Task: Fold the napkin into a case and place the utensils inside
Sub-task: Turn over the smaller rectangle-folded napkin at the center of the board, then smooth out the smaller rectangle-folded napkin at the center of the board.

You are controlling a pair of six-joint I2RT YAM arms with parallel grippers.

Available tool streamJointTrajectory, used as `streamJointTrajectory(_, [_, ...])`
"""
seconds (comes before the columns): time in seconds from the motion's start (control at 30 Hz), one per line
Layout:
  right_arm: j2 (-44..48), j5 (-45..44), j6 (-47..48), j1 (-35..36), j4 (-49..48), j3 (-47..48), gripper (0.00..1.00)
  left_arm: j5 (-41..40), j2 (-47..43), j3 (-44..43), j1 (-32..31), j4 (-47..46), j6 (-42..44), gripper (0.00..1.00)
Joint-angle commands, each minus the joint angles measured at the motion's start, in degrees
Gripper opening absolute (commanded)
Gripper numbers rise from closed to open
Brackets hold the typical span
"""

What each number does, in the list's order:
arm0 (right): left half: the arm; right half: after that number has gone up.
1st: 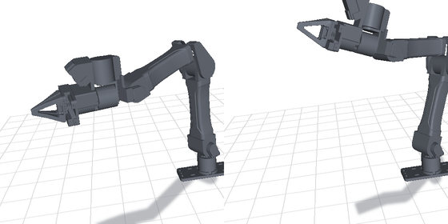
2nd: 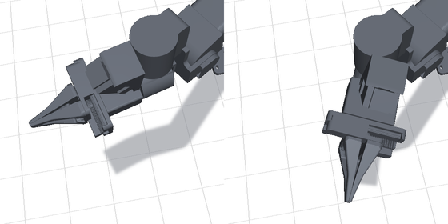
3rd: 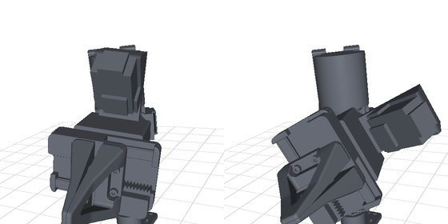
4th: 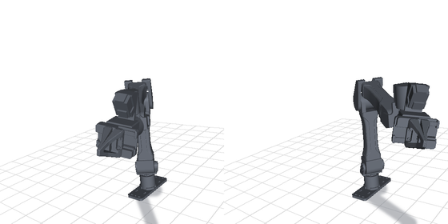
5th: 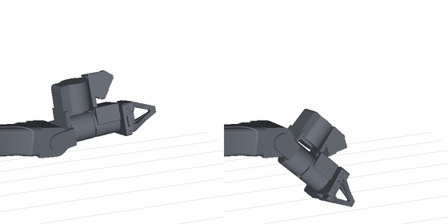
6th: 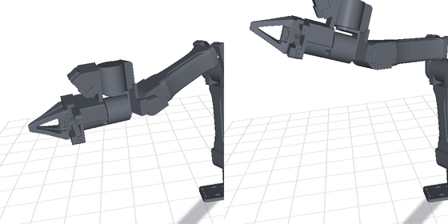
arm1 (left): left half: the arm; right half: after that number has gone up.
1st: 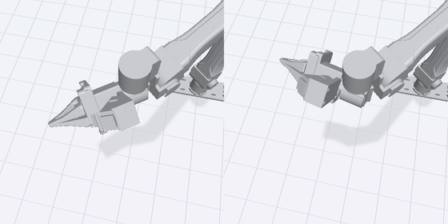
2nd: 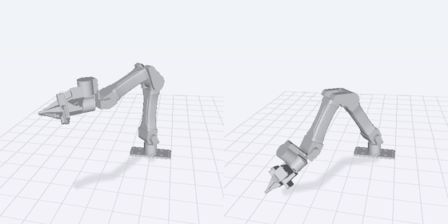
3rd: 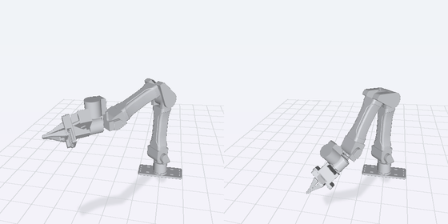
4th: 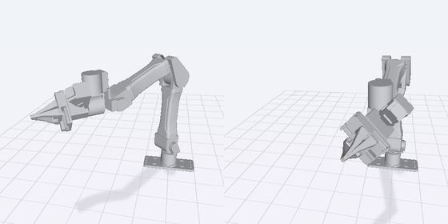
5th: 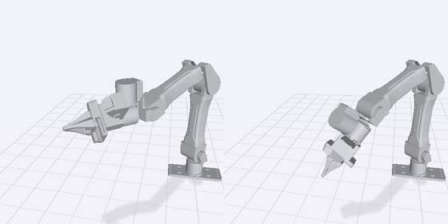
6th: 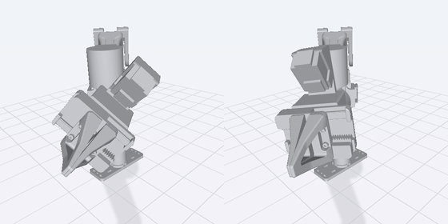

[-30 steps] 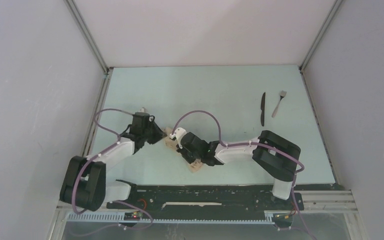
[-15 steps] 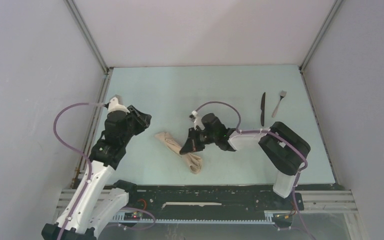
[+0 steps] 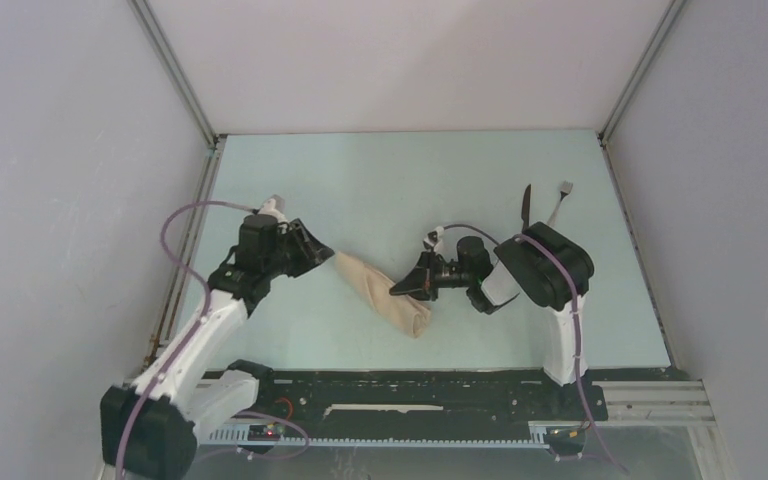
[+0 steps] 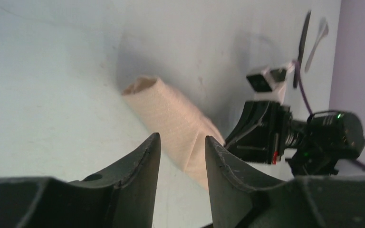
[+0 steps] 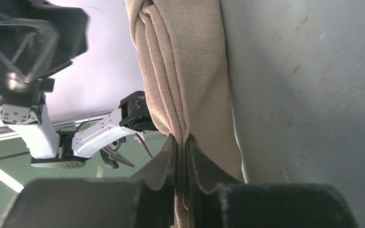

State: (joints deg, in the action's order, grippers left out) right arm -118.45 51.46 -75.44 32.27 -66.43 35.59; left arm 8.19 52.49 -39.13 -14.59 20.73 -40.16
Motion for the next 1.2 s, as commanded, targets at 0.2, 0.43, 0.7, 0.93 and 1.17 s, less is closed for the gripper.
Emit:
streamJointTrajectory(0.2, [14.0, 0.5, 33.5, -10.3, 41.9, 3.0, 0.50, 19.5, 23.8, 0.6, -5.2, -26.9, -9.3, 0.45])
streamJointTrajectory(0.43, [26.6, -12.9, 54.3, -11.4, 78.2, 10.7, 0.55, 21.4, 36.7, -2.6, -8.0, -39.2, -16.2, 0.39])
streamJointTrajectory(0.7, [32.9, -16.2, 55.4, -5.1, 82.5, 12.5, 0.49, 18.2, 42.1, -5.2, -7.3, -38.4, -13.9, 0.38])
streamJointTrajectory(0.93, [38.7, -21.5, 54.8, -0.8, 80.3, 10.9, 0.52, 14.6, 49.8, -8.5, -6.2, -34.2, -9.3, 0.37])
streamJointTrajectory(1.17, [34.1, -11.2, 45.4, 1.1, 64.3, 6.7, 0.56, 15.3, 53.1, -12.6, -5.8, -30.1, -4.9, 0.41])
